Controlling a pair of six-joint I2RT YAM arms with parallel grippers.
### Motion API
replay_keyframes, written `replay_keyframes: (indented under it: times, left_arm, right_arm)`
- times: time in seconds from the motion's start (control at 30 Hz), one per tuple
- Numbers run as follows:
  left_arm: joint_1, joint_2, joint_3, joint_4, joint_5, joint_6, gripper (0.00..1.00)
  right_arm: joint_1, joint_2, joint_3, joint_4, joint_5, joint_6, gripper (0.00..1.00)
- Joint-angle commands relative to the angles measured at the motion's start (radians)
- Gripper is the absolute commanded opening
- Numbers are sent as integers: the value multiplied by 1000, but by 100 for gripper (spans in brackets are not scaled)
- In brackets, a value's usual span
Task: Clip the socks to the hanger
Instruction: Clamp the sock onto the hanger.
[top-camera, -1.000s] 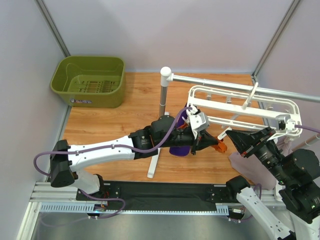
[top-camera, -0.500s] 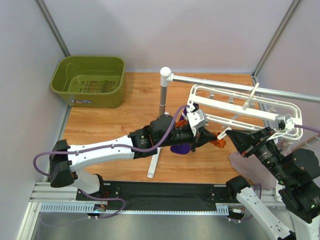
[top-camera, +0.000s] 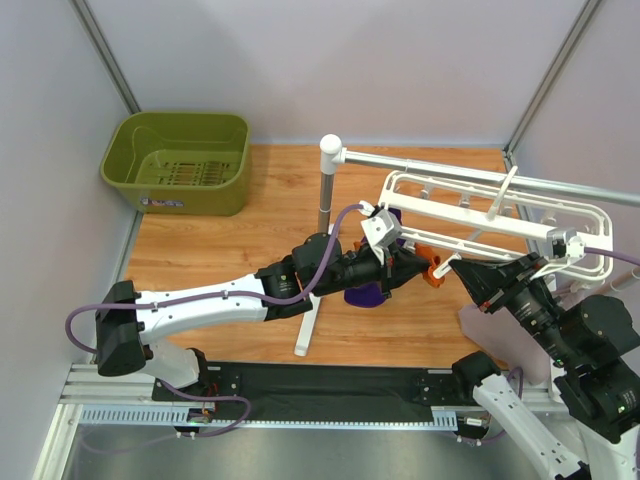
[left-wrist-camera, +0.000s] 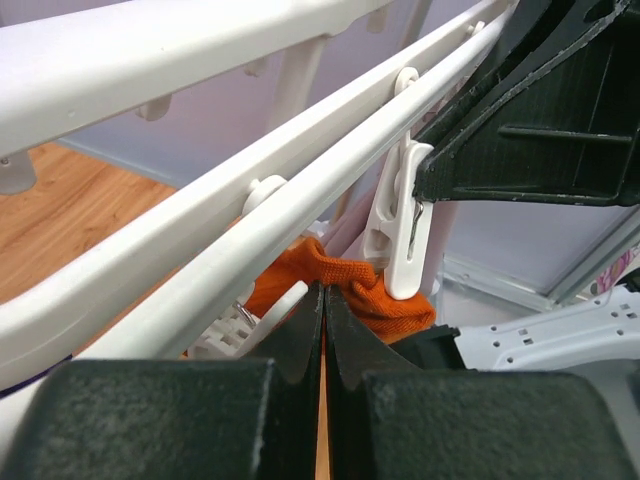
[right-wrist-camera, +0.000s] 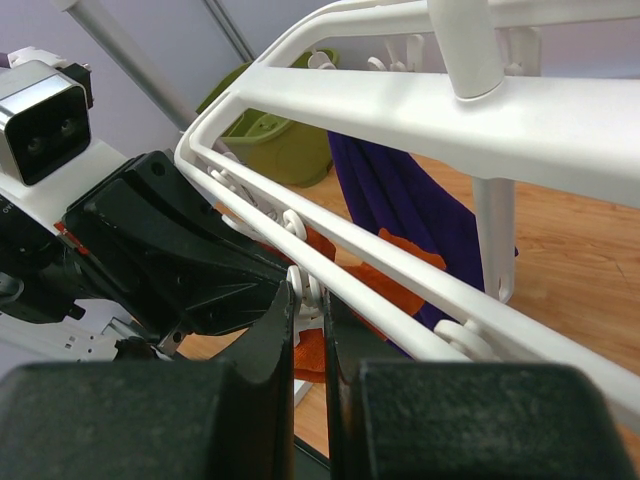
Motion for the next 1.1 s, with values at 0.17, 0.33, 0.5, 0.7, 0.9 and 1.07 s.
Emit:
replay_keyframes:
  times: [0.17, 0.33, 0.5, 0.7, 0.9, 1.07]
  left_arm:
    - [3, -26, 15, 78, 31, -44, 0]
    - [5, -13, 15, 92, 5, -55, 0]
    - [5, 3, 29, 101, -30, -91, 0]
    - [5, -16, 1, 132, -54, -102, 0]
    - [5, 7, 24, 127, -35, -111, 0]
    - [3, 15, 43, 119, -34, -107, 0]
  right_arm:
    - [2, 2, -25, -88, -58, 4, 0]
    - [3, 0, -25, -89, -68, 4, 0]
    - [2, -14, -17, -100, -59, -11, 0]
    - [3, -3, -5, -109, -71, -5, 0]
    - [3, 5, -14, -100, -65, -2, 0]
    - [3, 3, -13, -101, -58, -5, 0]
